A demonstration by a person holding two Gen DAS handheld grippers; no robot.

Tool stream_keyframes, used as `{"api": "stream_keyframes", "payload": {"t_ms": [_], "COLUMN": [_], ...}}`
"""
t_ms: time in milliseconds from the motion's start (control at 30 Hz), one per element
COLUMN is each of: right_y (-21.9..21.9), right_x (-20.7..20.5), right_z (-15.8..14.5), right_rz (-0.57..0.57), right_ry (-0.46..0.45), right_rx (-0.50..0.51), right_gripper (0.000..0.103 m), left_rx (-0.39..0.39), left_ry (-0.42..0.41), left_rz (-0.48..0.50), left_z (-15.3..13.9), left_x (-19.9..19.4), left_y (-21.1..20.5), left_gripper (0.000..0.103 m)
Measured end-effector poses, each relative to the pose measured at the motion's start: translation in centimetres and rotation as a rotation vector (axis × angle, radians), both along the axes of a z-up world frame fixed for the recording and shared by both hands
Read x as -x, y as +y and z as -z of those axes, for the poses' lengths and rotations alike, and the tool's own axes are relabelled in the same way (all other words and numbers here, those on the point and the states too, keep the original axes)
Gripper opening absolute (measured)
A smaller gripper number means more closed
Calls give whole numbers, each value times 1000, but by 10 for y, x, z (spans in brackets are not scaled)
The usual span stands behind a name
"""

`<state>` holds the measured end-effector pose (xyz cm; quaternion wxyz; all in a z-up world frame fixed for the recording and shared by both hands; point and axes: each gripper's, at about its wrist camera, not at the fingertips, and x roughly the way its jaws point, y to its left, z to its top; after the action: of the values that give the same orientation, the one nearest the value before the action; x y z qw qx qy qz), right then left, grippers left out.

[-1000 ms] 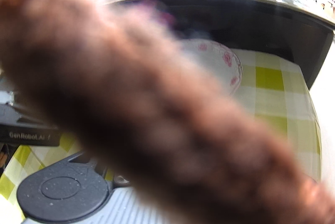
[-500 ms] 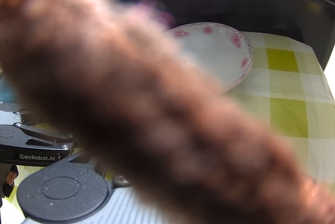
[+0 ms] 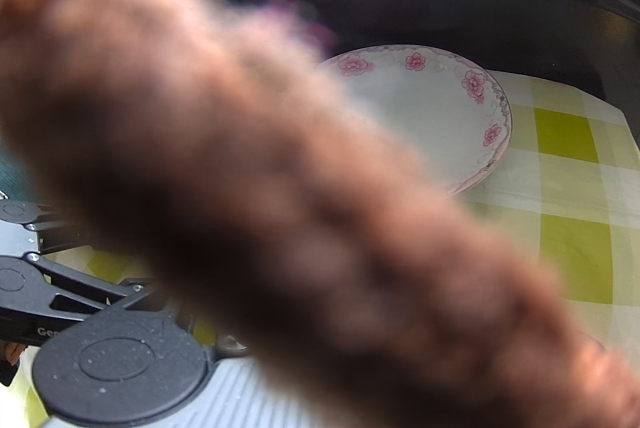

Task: Organize fruits
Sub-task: 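Withdraw both tools from the plate toward the remaining fruits, then close the left tool on the red cherry tomato while the right tool grasps the brown fruit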

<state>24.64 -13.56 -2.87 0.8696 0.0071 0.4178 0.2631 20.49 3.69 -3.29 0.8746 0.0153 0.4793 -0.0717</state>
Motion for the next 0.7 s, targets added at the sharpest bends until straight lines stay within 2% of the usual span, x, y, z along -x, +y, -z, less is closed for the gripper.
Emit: {"api": "stream_keyframes", "payload": {"t_ms": [300,400,533,633,700], "right_y": [6,7,6,5,5], "right_x": [-2,-1,-1,0,2], "right_z": [3,3,3,2,2], "right_rz": [-21,-24,-14,-16,-22], "right_ry": [-48,-58,-51,-48,-47], "right_rx": [6,21,12,12,14], "right_gripper": [42,42,29,29,29], "left_rx": [-2,-13,-7,0,6], "left_ry": [-18,-29,-30,-29,-24], "left_rz": [17,19,16,26,39], "left_z": [2,1,-1,-2,-2], "left_x": [5,6,6,7,8], "left_y": [-4,-5,-4,-4,-4], "left_gripper": [76,66,57,48,47]}}
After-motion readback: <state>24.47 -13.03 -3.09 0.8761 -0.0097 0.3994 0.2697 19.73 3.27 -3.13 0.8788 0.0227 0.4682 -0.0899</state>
